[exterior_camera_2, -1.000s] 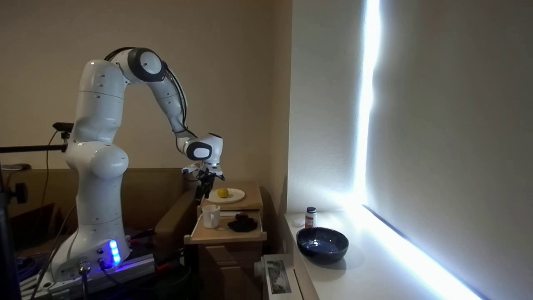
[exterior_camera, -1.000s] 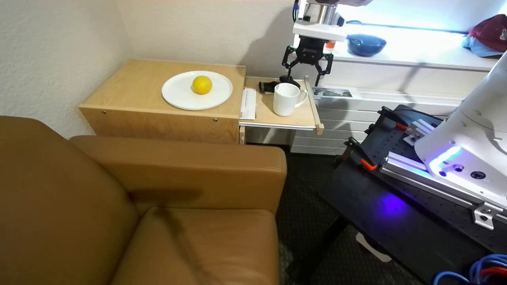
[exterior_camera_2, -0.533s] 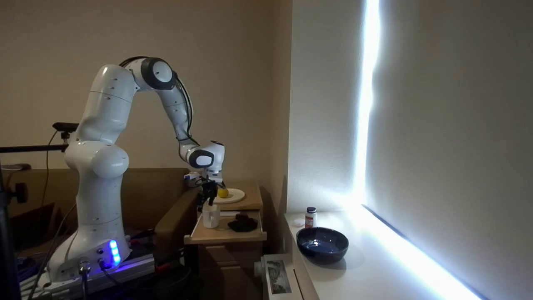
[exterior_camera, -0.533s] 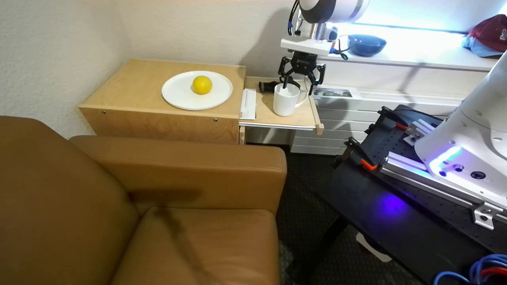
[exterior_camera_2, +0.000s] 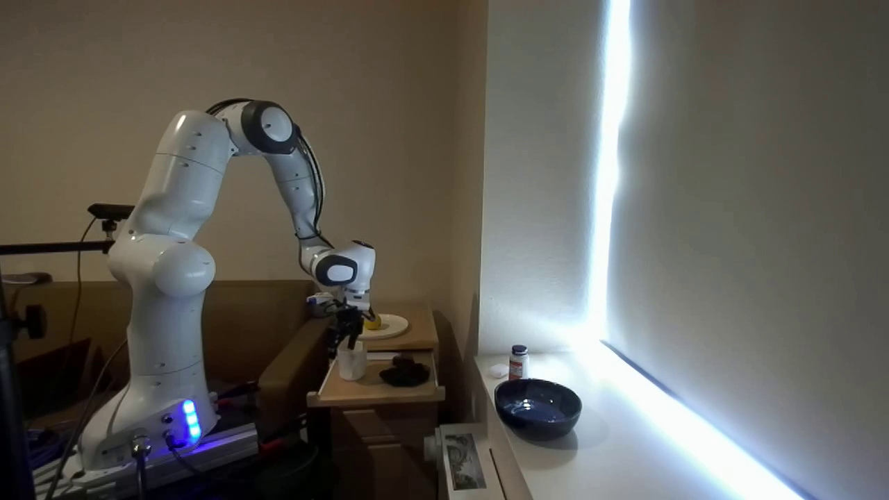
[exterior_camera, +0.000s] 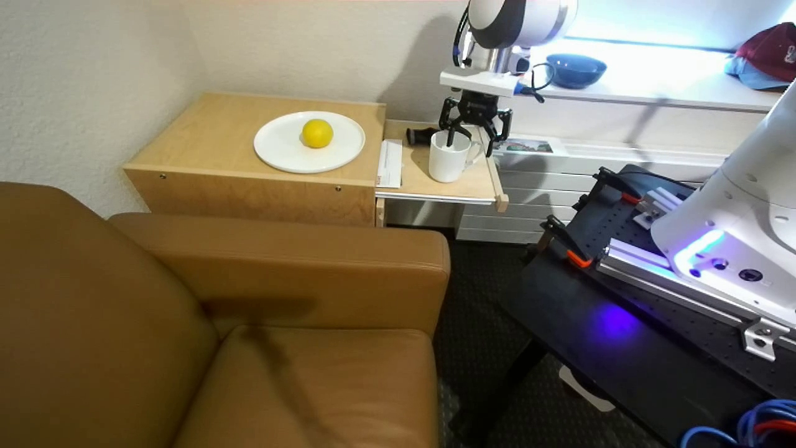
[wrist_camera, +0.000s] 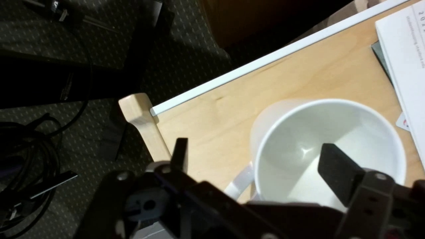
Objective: Pick up the cup and put it on top of the drawer, then pick up the clothe and put it in the bowl and close the drawer
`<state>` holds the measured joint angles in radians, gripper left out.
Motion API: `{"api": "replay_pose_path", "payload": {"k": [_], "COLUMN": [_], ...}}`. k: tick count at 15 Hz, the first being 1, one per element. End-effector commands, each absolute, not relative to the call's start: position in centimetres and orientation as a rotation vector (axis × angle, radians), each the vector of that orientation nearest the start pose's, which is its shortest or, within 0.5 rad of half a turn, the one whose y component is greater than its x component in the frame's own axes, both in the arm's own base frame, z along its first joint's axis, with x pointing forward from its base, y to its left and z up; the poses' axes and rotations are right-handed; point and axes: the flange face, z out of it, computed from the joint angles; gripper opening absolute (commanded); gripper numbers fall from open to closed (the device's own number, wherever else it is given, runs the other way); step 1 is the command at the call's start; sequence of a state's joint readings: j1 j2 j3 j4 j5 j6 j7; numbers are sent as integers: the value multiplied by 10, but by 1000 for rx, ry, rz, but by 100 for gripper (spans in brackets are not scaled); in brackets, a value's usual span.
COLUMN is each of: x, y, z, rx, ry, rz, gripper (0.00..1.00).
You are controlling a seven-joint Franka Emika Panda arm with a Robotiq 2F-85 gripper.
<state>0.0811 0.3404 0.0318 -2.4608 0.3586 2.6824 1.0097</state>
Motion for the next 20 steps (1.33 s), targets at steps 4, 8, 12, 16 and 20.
{"api": "replay_pose_path", "payload": {"k": [4,8,12,16,20], "x": [458,459,459,459,462], "y": [41,39,39,38,40], "z": [135,134,134,137,172], "rx": [-2487,-2488,-2491,-2481,-2537], "ry": [1817,1813,1807,1810,1696], "rz": [279,279,275,261,193], "gripper": [100,60,31,4,2]}}
